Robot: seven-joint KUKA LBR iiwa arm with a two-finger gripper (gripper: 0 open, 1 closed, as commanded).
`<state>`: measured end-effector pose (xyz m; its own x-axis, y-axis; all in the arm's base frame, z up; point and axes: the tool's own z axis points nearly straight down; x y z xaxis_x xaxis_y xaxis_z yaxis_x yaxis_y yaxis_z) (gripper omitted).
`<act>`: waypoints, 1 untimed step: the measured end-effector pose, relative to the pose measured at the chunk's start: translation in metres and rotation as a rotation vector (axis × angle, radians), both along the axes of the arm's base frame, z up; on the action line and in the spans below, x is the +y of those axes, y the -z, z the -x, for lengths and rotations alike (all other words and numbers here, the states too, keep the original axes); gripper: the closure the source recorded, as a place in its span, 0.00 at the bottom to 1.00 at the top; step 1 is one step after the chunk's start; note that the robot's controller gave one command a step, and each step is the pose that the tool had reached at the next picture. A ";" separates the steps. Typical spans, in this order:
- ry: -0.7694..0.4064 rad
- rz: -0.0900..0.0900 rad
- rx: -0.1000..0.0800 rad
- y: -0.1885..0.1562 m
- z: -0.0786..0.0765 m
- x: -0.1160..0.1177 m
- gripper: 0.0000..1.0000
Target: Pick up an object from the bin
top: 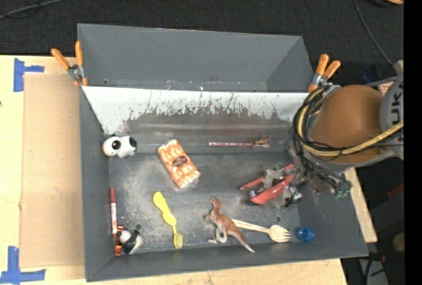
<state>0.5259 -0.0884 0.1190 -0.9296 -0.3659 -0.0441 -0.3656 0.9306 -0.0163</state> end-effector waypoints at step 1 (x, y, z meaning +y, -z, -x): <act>-0.001 0.000 0.000 0.000 0.000 0.000 1.00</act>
Offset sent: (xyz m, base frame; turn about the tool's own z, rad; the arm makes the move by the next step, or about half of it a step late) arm 0.0062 0.0106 -0.0490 0.0505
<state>0.5260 -0.0883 0.1190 -0.9294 -0.3664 -0.0441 -0.3661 0.9304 -0.0164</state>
